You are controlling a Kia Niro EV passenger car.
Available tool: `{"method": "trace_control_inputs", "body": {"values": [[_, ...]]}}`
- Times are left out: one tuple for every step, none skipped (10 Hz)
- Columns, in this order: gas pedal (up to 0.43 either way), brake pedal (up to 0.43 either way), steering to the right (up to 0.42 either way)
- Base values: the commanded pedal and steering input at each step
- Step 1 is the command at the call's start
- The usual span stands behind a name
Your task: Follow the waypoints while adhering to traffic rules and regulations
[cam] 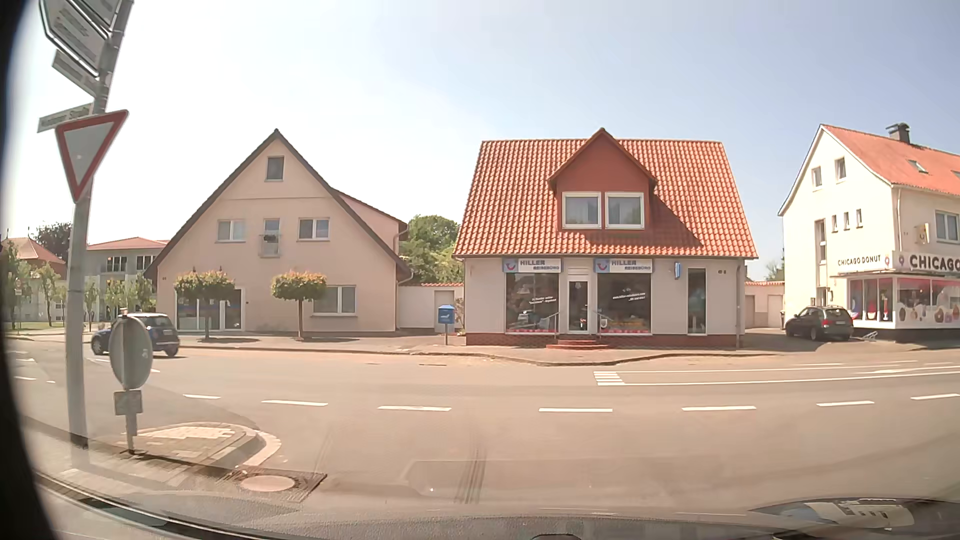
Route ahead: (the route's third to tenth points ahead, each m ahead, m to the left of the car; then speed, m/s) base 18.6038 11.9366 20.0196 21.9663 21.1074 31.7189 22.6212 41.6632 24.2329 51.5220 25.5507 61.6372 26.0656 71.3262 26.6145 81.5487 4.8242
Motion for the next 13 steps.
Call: {"method": "trace_control_inputs", "body": {"values": [[0.000, 0.268, 0.011], [0.000, 0.280, 0.002], [0.000, 0.280, 0.000], [0.000, 0.280, -0.002], [0.000, 0.280, -0.004], [0.000, 0.274, -0.004], [0.000, 0.262, -0.004], [0.000, 0.262, -0.004], [0.000, 0.274, -0.004], [0.000, 0.280, -0.004], [0.000, 0.280, -0.004], [0.000, 0.274, -0.007], [0.000, 0.262, -0.011]]}}
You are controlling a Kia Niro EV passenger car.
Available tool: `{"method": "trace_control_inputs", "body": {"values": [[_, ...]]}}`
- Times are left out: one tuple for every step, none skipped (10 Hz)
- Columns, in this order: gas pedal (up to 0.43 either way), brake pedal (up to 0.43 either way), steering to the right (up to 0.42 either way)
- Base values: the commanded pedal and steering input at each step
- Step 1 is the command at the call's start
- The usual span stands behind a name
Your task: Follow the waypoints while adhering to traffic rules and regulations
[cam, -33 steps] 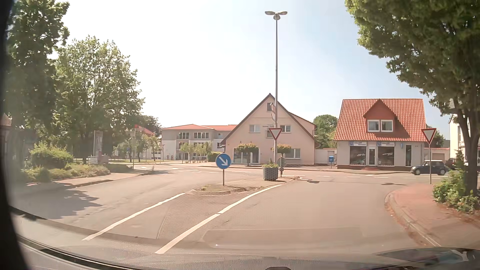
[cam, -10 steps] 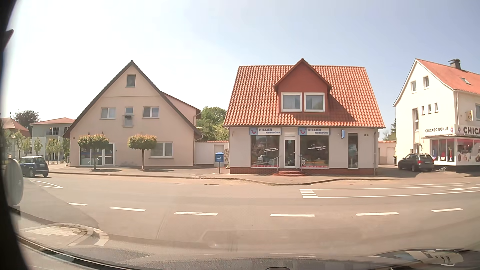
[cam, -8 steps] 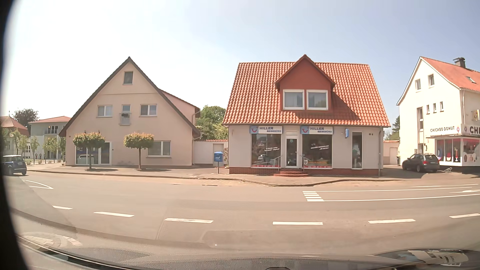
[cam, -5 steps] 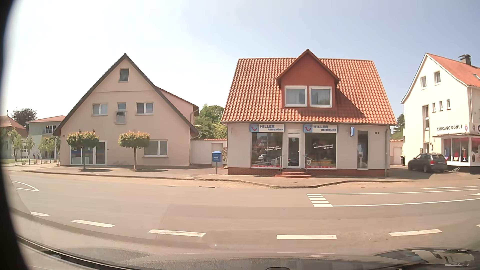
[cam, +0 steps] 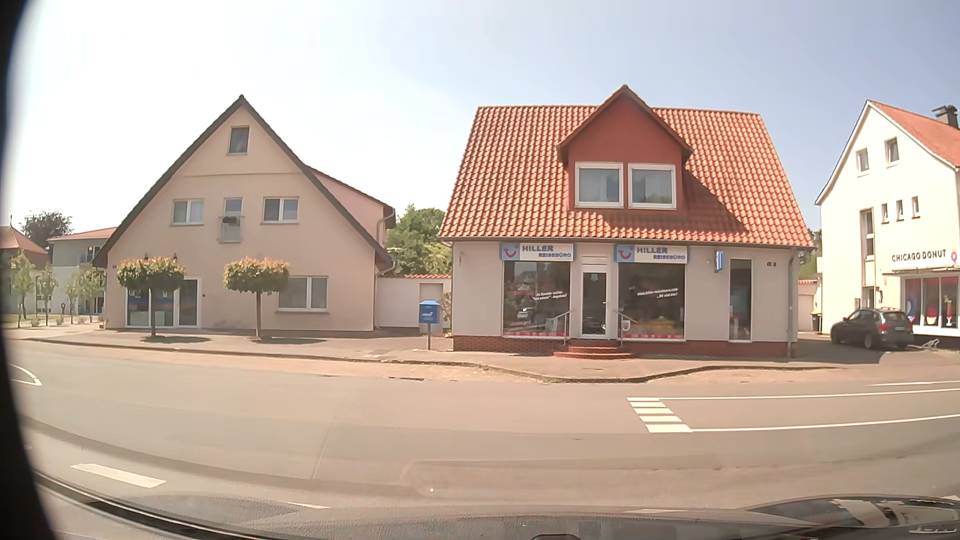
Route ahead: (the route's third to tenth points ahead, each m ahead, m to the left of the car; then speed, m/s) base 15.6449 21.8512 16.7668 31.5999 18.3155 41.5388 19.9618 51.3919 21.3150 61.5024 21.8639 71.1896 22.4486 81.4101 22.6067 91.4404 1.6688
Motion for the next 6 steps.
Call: {"method": "trace_control_inputs", "body": {"values": [[0.000, 0.250, -0.014], [0.000, 0.244, -0.014], [0.000, 0.220, -0.015], [0.000, 0.213, -0.016], [0.000, 0.213, -0.016], [0.000, 0.207, -0.016]]}}
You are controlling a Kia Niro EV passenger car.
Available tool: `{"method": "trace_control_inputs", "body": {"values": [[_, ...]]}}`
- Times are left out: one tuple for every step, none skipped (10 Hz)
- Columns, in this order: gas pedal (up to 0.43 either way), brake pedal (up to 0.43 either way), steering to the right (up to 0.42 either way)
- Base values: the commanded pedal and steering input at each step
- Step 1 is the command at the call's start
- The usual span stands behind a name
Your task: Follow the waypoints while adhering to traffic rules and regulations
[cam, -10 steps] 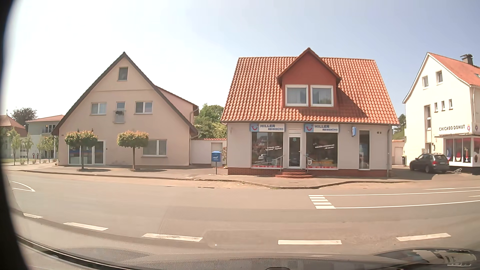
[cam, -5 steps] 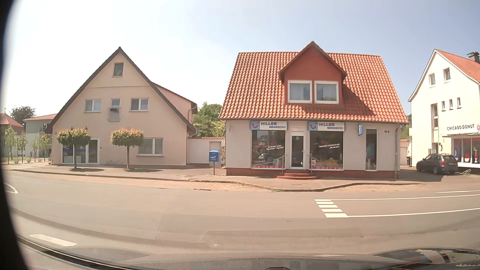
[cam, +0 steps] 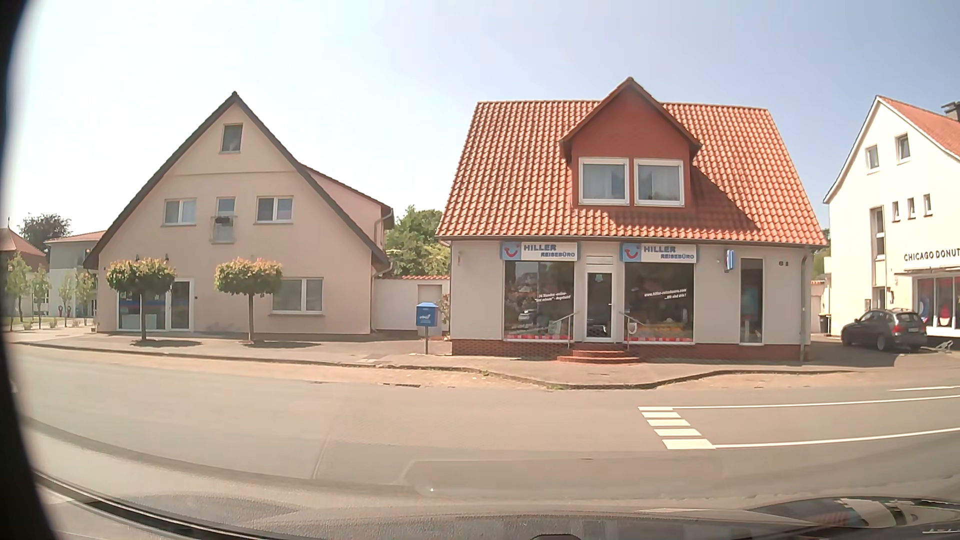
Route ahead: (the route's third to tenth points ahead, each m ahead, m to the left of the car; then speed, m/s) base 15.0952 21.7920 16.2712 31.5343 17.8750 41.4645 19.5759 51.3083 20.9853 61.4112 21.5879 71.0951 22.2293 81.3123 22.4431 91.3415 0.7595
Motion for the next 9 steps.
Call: {"method": "trace_control_inputs", "body": {"values": [[0.000, 0.207, -0.016], [0.000, 0.207, -0.016], [0.000, 0.201, -0.016], [0.000, 0.195, -0.016], [0.000, 0.189, -0.016], [0.000, 0.195, -0.016], [0.000, 0.201, -0.016], [0.000, 0.226, -0.016], [0.000, 0.238, -0.016]]}}
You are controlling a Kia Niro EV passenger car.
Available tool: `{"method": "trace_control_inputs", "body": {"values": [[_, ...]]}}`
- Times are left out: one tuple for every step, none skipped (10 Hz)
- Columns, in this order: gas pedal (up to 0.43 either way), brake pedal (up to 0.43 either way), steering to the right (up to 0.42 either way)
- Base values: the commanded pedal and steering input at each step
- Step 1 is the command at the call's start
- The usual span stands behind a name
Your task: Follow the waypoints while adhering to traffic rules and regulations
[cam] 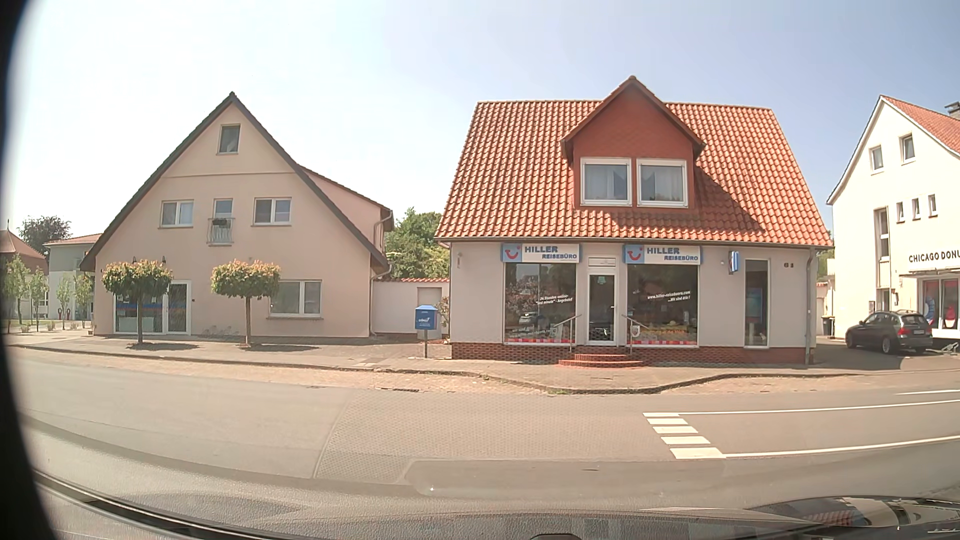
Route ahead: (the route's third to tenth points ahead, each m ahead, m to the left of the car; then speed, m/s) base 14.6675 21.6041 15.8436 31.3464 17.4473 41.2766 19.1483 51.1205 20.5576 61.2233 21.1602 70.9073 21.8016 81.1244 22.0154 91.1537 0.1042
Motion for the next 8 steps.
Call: {"method": "trace_control_inputs", "body": {"values": [[0.000, 0.238, -0.016], [0.000, 0.244, -0.016], [0.000, 0.244, -0.016], [0.000, 0.250, -0.016], [0.000, 0.250, -0.016], [0.000, 0.250, -0.016], [0.000, 0.250, -0.016], [0.000, 0.250, -0.016]]}}
